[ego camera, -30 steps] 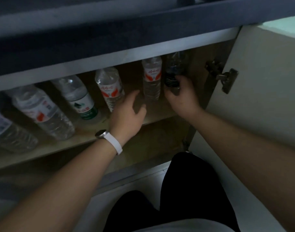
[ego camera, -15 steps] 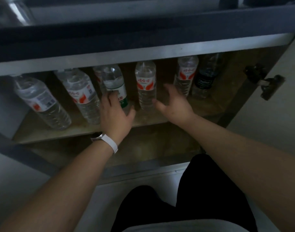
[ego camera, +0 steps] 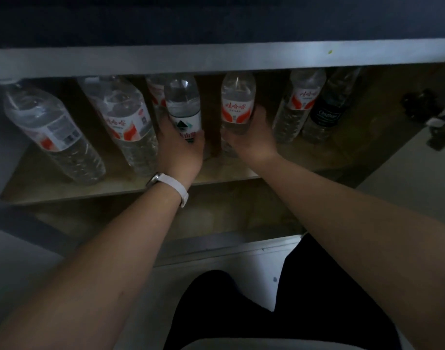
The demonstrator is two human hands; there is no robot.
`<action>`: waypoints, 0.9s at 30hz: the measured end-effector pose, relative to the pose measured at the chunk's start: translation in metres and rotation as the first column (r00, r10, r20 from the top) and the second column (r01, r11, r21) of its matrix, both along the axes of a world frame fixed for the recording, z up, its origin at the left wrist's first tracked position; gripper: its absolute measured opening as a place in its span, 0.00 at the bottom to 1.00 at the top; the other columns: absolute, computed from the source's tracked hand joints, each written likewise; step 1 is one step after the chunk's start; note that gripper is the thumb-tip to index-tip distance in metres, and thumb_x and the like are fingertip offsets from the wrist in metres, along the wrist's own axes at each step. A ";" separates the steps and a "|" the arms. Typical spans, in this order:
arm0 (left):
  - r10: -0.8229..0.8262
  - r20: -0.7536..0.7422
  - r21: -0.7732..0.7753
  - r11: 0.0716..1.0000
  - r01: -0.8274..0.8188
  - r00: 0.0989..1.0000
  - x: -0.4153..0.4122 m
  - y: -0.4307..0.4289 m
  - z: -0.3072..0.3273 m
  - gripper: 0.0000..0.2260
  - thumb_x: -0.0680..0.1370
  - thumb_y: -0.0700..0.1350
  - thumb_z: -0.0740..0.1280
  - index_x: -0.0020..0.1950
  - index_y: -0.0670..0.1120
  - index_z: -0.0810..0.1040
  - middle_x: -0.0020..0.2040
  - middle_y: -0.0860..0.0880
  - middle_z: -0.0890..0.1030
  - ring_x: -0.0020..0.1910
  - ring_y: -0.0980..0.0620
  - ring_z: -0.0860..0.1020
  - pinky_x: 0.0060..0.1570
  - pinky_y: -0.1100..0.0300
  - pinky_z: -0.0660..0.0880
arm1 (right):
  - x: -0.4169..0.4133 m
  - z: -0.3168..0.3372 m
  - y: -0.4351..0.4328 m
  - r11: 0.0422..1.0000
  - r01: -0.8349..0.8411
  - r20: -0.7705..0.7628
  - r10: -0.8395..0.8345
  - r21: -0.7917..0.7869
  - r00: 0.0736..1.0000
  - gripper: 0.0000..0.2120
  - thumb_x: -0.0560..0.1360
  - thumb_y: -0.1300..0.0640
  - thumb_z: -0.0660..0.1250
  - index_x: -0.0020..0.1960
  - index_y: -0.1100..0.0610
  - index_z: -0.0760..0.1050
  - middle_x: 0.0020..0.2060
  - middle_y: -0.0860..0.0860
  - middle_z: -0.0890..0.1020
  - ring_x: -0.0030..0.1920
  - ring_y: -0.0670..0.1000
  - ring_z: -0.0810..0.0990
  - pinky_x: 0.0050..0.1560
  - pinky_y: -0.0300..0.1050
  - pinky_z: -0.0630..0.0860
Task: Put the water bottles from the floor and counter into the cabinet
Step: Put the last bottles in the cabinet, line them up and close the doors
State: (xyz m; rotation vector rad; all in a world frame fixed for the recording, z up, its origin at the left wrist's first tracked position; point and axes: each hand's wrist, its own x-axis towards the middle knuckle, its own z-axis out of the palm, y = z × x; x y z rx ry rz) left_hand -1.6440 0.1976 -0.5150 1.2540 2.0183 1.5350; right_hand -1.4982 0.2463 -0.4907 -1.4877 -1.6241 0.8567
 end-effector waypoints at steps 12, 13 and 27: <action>-0.073 0.062 0.042 0.997 0.070 0.995 0.008 0.012 0.008 0.31 0.74 0.51 0.76 0.73 0.49 0.68 0.70 0.52 0.77 0.67 0.53 0.76 0.62 0.63 0.70 | -0.003 0.002 0.016 0.998 0.054 0.030 -0.055 0.029 0.998 0.32 0.70 0.52 0.76 0.69 0.52 0.63 0.64 0.50 0.75 0.66 0.53 0.74 0.55 0.43 0.70; -0.084 0.066 0.046 0.996 0.081 0.994 0.011 0.015 0.009 0.31 0.73 0.52 0.76 0.73 0.49 0.69 0.69 0.52 0.77 0.67 0.52 0.76 0.62 0.62 0.71 | 0.000 0.003 0.017 0.997 0.071 0.020 -0.072 0.036 0.997 0.32 0.70 0.52 0.76 0.68 0.52 0.63 0.64 0.50 0.75 0.66 0.53 0.74 0.55 0.42 0.69; -0.160 0.094 0.099 0.984 0.151 0.983 0.033 0.069 -0.001 0.33 0.71 0.47 0.79 0.72 0.45 0.68 0.70 0.48 0.76 0.68 0.51 0.75 0.66 0.59 0.72 | 0.032 -0.009 0.054 0.980 0.032 -0.054 -0.022 0.197 0.998 0.31 0.69 0.55 0.77 0.66 0.56 0.66 0.61 0.49 0.77 0.65 0.51 0.75 0.62 0.43 0.73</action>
